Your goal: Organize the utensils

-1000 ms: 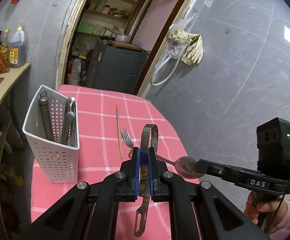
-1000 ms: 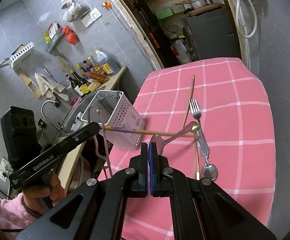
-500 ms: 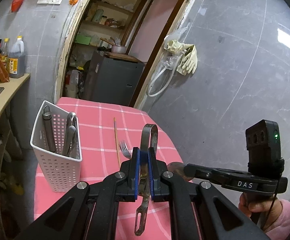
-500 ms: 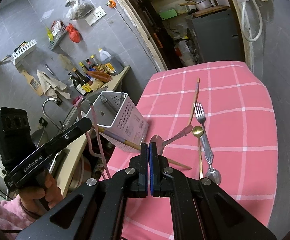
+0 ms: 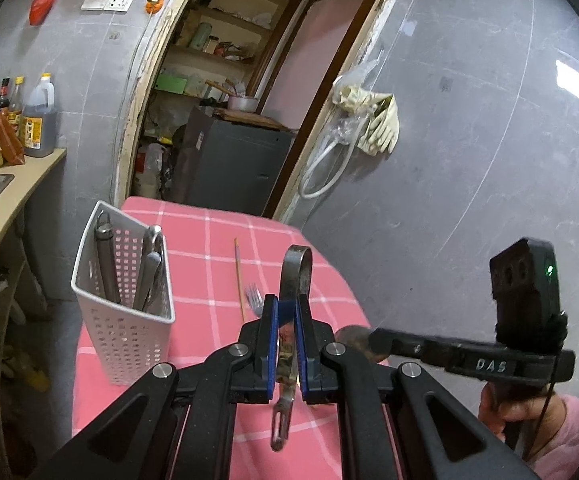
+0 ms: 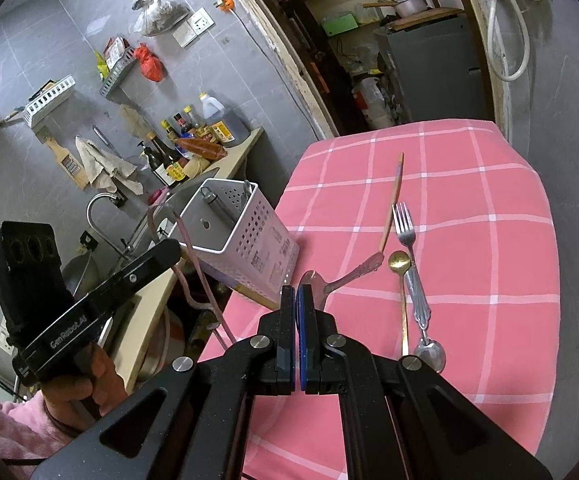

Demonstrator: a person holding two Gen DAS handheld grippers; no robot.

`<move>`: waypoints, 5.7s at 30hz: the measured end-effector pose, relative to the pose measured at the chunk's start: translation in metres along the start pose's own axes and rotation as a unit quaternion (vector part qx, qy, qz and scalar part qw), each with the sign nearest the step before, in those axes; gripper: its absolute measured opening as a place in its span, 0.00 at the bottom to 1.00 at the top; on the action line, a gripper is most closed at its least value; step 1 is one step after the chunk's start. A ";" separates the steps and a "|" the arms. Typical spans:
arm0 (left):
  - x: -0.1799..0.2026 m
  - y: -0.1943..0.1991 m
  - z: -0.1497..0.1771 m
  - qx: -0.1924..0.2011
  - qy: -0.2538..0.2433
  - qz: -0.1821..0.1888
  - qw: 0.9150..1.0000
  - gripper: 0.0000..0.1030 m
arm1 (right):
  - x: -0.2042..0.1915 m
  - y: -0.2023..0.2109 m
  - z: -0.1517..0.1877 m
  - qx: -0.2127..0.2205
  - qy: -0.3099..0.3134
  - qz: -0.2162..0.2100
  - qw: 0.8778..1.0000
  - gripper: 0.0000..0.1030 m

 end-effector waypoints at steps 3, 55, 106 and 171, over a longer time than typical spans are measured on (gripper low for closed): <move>0.001 0.007 -0.002 0.010 -0.001 0.005 1.000 0.08 | 0.000 -0.002 -0.002 0.003 0.003 -0.002 1.000 0.02; -0.090 -0.007 -0.084 0.123 0.114 -0.040 0.985 0.07 | -0.074 -0.085 -0.054 -0.074 -0.025 -0.162 0.984 0.02; -0.044 0.012 0.015 0.082 0.035 -0.205 0.975 0.98 | -0.019 0.030 -0.037 0.168 0.128 0.108 0.971 0.98; -0.109 -0.085 0.127 -0.094 0.332 -0.349 0.871 0.21 | 0.132 -0.160 -0.022 -0.149 0.111 -0.073 0.980 0.19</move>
Point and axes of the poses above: each gripper's, at about its wrist camera, not at the fingertips, and y roughly against the way its jaws point, x to its right, z to its underside, the point moved 2 cm from there along -y, roughly the way its jaws point, and after that the axes turned 11 degrees about -z, right-handed, at the moved point
